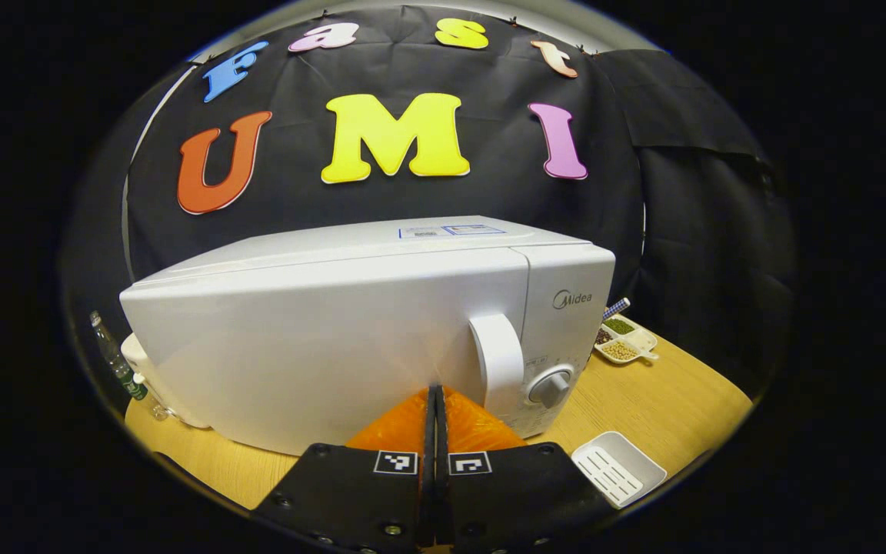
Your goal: Open the microwave oven with the left hand, put the food in, and close the microwave oven.
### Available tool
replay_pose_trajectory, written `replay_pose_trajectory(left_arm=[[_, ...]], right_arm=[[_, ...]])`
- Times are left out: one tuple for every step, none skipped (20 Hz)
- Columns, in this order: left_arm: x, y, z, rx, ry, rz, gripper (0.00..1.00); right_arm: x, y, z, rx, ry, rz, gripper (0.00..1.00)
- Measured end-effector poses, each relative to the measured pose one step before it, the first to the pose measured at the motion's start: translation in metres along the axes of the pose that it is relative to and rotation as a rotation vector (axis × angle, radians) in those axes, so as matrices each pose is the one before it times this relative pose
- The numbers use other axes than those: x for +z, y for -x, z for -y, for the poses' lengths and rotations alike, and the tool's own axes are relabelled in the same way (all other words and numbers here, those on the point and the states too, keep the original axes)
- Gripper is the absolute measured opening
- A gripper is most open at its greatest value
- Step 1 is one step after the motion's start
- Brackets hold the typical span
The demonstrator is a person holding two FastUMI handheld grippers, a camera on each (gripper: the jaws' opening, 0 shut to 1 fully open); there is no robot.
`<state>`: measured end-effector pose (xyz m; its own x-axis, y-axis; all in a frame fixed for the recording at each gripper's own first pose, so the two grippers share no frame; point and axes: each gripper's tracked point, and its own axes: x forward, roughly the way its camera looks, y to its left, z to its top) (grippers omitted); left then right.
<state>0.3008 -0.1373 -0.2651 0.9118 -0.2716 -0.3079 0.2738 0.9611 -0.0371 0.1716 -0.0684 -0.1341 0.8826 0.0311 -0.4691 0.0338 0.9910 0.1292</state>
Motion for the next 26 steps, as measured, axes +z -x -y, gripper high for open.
replay_pose_trajectory(left_arm=[[0.00184,0.00306,-0.00423,0.00838,-0.00132,-0.00006,0.0],[0.00091,0.0052,-0.00313,0.00976,-0.00337,-0.00109,0.0],[0.00206,0.00475,-0.0059,0.0179,-0.0083,0.00282,0.0],[0.00129,0.00624,-0.0064,0.02368,-0.01511,0.00285,0.0],[0.00126,0.0074,-0.01161,0.0506,-0.02578,0.00648,0.0],[0.0007,0.00591,-0.00873,0.03655,-0.02952,0.00681,0.01],[-0.00216,0.00662,-0.00595,0.01683,-0.01664,-0.00323,0.07],[-0.00558,0.00523,0.00011,-0.00107,-0.00794,-0.01585,0.37],[0.00029,0.0108,-0.0064,0.02481,-0.00817,0.00065,0.66],[0.00276,0.00952,-0.00414,0.01381,-0.01326,0.00657,0.96],[-0.00306,0.00216,0.00099,-0.00108,-0.00249,-0.00965,0.96],[0.00116,0.00616,-0.00022,0.00579,0.00405,-0.0002,0.96],[0.00298,0.0068,0.00277,-0.00483,0.00623,0.00206,0.96],[0.00383,0.00734,0.00052,0.00899,0.00041,0.00501,0.95],[0.00286,0.00695,0.00332,-0.00462,0.00449,0.00576,0.96],[0.00394,0.00804,0.00436,-0.00681,0.00487,0.00712,0.96],[0.00261,0.0108,0.00493,-0.0125,0.00483,0.00356,0.96],[0.00425,0.01092,0.0053,-0.01772,0.00426,0.0099,0.96],[0.0037,0.0126,0.00427,-0.01626,0.00306,0.00821,0.96],[0.00469,0.01397,0.00324,-0.01586,0.00351,0.01099,0.96],[0.00323,0.0152,0.00272,-0.01778,0.00897,0.00535,0.96],[0.00315,0.01677,0.00172,-0.01737,0.01653,0.00545,0.96],[0.00348,0.01762,0.00147,-0.01675,0.02097,0.00632,0.95],[0.00413,0.01704,0.00033,-0.01281,0.02051,0.00428,0.95],[0.0041,0.01825,-0.00285,-0.00877,0.0177,0.00534,0.95],[0.00338,0.01561,-0.00315,-0.00449,0.01689,0.00014,0.96]], right_arm=[[-0.00119,0.00007,-0.00051,-0.00008,0.00159,-0.0014,0.99],[-0.00184,0.00025,-0.00073,0.00509,0.00032,-0.00249,0.99],[-0.00044,0.00078,-0.00191,0.00572,0.00055,-0.00044,0.99],[-0.001,0.00053,-0.0007,0.00397,0.003,0.0048,0.99],[-0.00085,0.00055,-0.00079,0.00335,0.00418,0.00346,0.99],[-0.00171,0.0008,-0.00197,0.00644,0.00189,0.00098,0.99],[-0.00119,0.00192,-0.0025,0.01138,-0.00052,0.00211,0.99],[-0.00259,0.00253,-0.00201,0.01216,-0.00055,0.00101,0.99],[-0.0023,0.00111,-0.00116,0.01096,0.00414,0.00261,0.99],[-0.0035,0.00272,0.00079,0.00656,0.00542,0.0001,0.99],[-0.00373,0.00213,0.00188,0.00693,0.00089,-0.00372,0.99],[-0.00273,0.00326,0.00123,0.00857,-0.00123,0.00346,0.99],[-0.00047,0.00309,0.00226,0.00291,0.00118,0.00949,0.99],[-0.00175,0.00358,0.00498,-0.0072,0.00297,0.00884,0.99],[-0.00046,0.00387,0.00395,-0.01236,0.005,0.01293,0.99],[-0.00005,0.00563,0.00162,-0.01128,0.00364,0.01213,0.99],[-0.0003,0.00611,-0.00145,-0.00825,0.00599,0.01277,0.99],[-0.00076,0.00712,-0.00083,-0.01347,0.00498,0.01326,0.99],[-0.00023,0.00772,-0.00208,-0.01291,0.00124,0.01101,0.99],[-0.00136,0.00885,-0.00342,-0.01,-0.00197,0.0106,0.9],[-0.00188,0.01007,-0.00477,-0.00824,-0.00354,0.00641,0.91],[-0.00092,0.00965,-0.00703,-0.00099,0.00156,0.00932,0.91],[-0.00078,0.00957,-0.00548,-0.00738,0.00737,0.0085,0.91],[0.00015,0.01066,-0.00438,-0.00657,0.00645,0.01238,0.9],[0.00142,0.01024,-0.00474,-0.00607,0.00832,0.0111,0.91],[0.0015,0.01009,-0.00434,-0.00685,0.00677,0.01343,0.91]])
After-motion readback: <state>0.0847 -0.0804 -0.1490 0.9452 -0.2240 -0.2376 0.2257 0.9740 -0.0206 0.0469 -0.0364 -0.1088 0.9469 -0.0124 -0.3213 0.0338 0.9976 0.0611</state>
